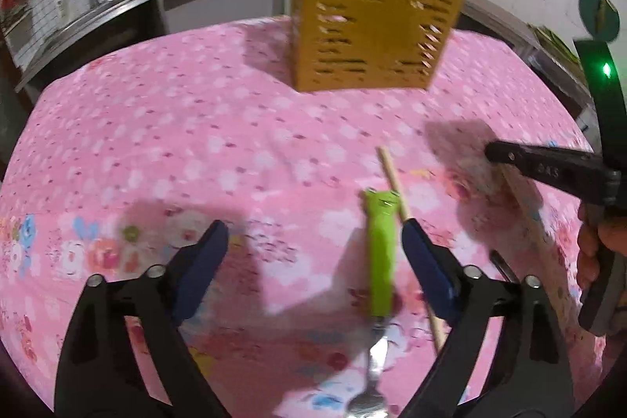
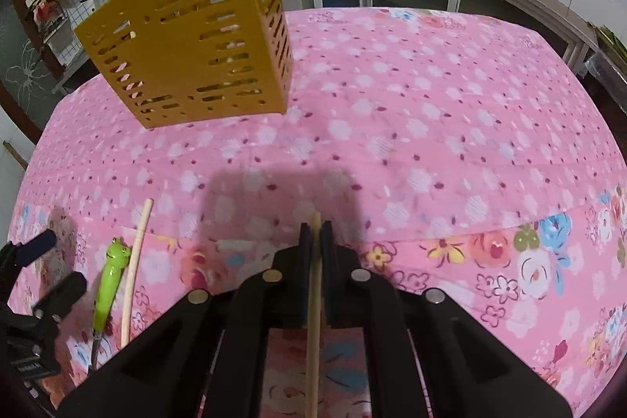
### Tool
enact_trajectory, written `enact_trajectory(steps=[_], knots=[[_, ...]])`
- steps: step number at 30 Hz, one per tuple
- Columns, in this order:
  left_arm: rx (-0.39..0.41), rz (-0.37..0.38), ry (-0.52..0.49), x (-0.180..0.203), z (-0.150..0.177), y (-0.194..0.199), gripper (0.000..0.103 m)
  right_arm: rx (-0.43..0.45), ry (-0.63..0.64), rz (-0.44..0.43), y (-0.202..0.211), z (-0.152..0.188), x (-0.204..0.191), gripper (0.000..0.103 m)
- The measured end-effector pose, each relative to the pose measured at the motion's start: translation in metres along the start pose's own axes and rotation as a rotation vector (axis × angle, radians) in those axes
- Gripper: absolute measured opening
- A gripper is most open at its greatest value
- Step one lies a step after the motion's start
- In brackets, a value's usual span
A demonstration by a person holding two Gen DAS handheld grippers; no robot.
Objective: Organize utensils
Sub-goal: 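Close the left tool on the green frog-handled fork's handle, then carry the frog fork and chopstick up over the yellow caddy with both tools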
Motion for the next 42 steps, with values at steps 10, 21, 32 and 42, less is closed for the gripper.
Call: enact_trajectory(steps=[10,21,32,42], knots=[[-0.075,0.001,-0.014,0.016,0.002,-0.028,0.055,0.003,0.001,-0.011,0.002,0.002,0.004,0.006],[-0.124,0.001,0.052,0.007,-0.015,-0.043,0.022,-0.04,-0.007,0.0,0.002,0.005,0.002,0.006],[-0.106,0.006,0.065,0.004,-0.017,-0.04,0.02,-0.032,0.0,-0.001,0.008,0.007,0.004,0.005],[0.024,-0.014,0.056,-0.003,-0.041,-0.004,0.02,0.099,-0.001,-0.04,0.042,-0.021,-0.001,0.005]])
Point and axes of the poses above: each gripper's, at about its wrist camera, not at the fingertips, and y roughly against the way its jaws point, x to its right, z to its underside, the point moved 9 cm from there along -y, roughly the way its jaws point, and after that the axes turned 10 degrees about x, right-handed, at the moved point
